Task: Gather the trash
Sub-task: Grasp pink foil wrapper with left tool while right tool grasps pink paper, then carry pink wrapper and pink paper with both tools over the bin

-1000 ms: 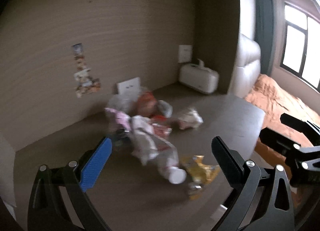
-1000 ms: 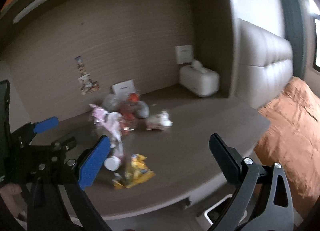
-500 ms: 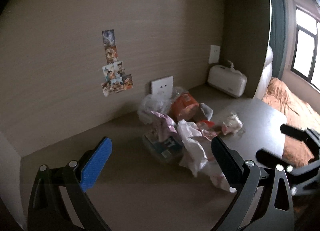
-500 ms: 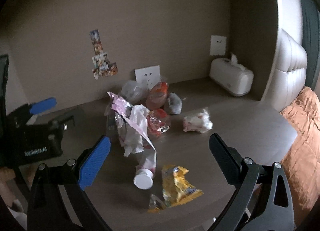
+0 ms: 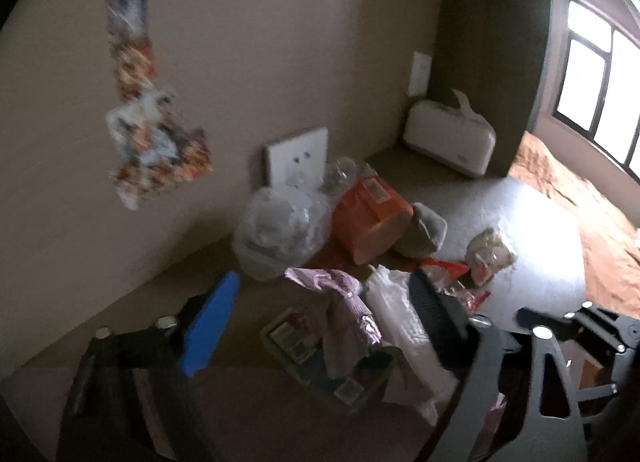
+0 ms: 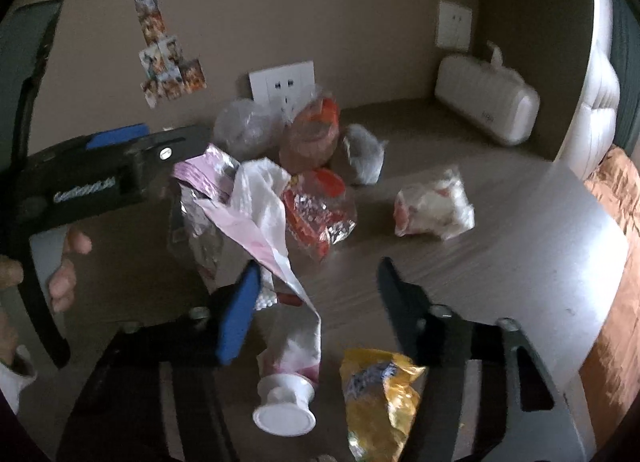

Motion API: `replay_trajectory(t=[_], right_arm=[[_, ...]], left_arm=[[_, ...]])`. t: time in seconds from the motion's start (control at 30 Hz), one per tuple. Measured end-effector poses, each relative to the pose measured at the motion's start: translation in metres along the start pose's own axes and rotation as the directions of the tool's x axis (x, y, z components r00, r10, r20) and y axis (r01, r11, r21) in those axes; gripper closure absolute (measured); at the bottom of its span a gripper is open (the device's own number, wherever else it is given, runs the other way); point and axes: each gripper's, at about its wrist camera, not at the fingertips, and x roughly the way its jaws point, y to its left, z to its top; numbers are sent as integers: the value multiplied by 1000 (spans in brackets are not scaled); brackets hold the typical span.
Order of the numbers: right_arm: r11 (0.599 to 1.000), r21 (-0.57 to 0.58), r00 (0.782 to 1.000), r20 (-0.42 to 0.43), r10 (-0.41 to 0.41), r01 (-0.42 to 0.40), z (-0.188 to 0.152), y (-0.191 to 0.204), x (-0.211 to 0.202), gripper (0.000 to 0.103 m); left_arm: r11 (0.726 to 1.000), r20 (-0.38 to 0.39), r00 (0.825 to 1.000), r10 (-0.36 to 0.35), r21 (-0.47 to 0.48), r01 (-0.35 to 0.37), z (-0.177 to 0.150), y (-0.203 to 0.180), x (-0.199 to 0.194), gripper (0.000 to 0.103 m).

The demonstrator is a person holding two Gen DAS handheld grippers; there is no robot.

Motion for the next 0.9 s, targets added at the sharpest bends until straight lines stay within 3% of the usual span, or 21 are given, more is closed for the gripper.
replay_trajectory(t=[0.03,0.07,0.17,0.37,0.57,0.77,0.9], right_arm=[[1000,5,1000,-15,6,-5,-1,0,4,79],[1000,11,1000,-21,7,-6,-1,0,7,87],[999,40,1000,-26,12,-11,-2,-3,8,94],[996,86,999,28,31,-34,10,-8,-9,96],[993,96,989,135,61,-75,33,-10,-47,96],[993,88,973,221,60,-81,45,-24,-93,96],[993,103,967,253,37,-65,42,-42,-121,96]], left_arm=[[1000,-12,1000,-15,-2,15,-1,1,5,50],[999,-39,998,-45,-5,44,-1,2,12,75],[996,-81,993,-85,-7,85,-6,2,22,83],[997,-59,995,-82,-10,81,-1,2,3,86],[999,27,999,-45,-5,45,18,3,-49,86],[999,101,995,-3,38,0,31,-22,-93,86],[998,131,991,-38,49,32,37,-51,-115,86]])
